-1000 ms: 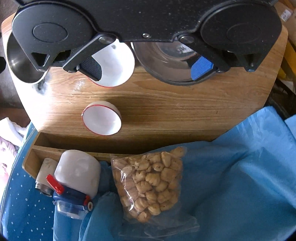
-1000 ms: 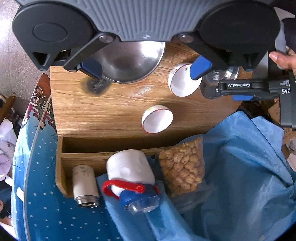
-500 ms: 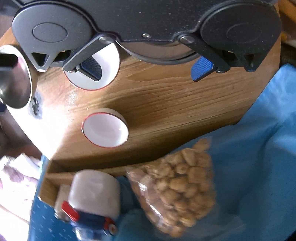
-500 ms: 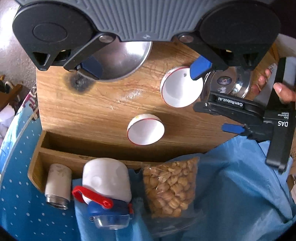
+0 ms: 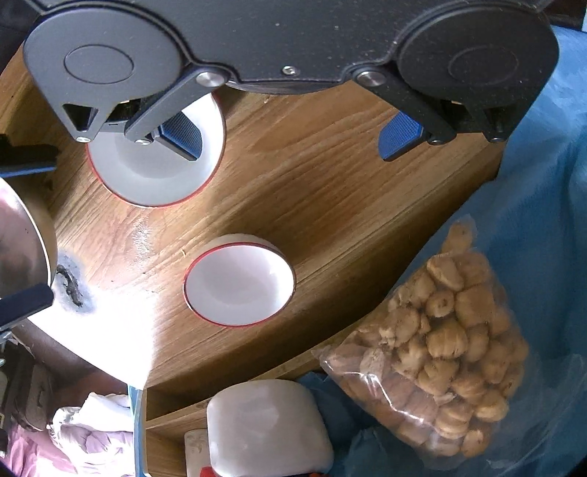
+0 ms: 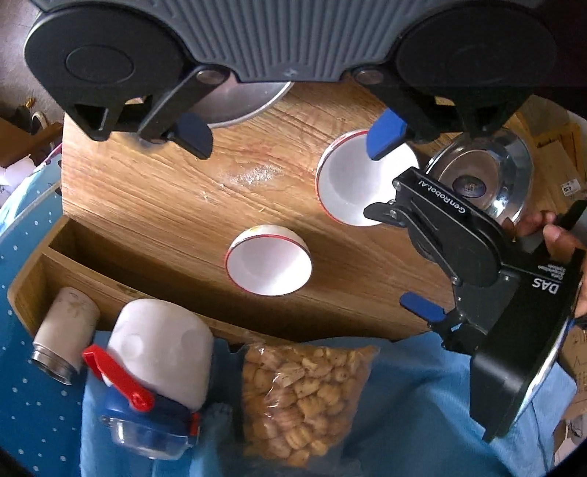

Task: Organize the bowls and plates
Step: 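Close the right gripper on the white red-rimmed bowl rim while the left gripper grips it too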

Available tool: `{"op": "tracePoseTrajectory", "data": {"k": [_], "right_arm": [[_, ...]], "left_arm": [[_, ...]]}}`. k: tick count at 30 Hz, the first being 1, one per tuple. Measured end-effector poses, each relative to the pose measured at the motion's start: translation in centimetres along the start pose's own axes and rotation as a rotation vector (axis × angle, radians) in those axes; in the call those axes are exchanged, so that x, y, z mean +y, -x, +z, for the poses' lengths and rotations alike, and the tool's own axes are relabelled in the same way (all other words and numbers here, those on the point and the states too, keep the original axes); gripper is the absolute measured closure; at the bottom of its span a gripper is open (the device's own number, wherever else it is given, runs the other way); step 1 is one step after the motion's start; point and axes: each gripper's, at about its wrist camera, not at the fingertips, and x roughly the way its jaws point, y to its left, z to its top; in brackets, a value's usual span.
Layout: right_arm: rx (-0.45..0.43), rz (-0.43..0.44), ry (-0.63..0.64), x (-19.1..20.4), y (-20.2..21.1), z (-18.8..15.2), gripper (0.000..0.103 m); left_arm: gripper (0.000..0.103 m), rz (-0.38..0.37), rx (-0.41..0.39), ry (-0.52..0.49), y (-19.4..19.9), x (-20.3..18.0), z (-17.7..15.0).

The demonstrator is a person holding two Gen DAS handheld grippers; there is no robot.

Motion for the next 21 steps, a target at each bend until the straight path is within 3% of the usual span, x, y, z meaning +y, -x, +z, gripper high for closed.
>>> {"op": "tracePoseTrajectory", "data": {"k": [7,10,13,17,21], "right_arm": [[0.036,0.022,0.030,-0.2,-1.6,0.5,0.027],[0.052,0.043,0.032,-0.3,-2.1,0.8,0.044],[0.059,0.056,0.033,-0.2,-2.5,0.9,0.045],[0.074,0.081,0.021,-0.2,-3.0,0.9,0.046],[0.092,0.101,-0.005,-0.3,-3.6,0.9,0.058]], "left_arm": [[0.009,-0.044,0.003,0.022,-0.1,-0.1,0.1],[0.012,-0.051,0.008,0.025,-0.3,-0.3,0.0],[0.014,-0.067,0.016,0.037,-0.4,-0.4,0.0],[0.031,-0.114,0.025,0.055,-0.4,-0.2,-0.2],[0.051,-0.147,0.030,0.058,-0.5,-0.1,-0.3]]}}
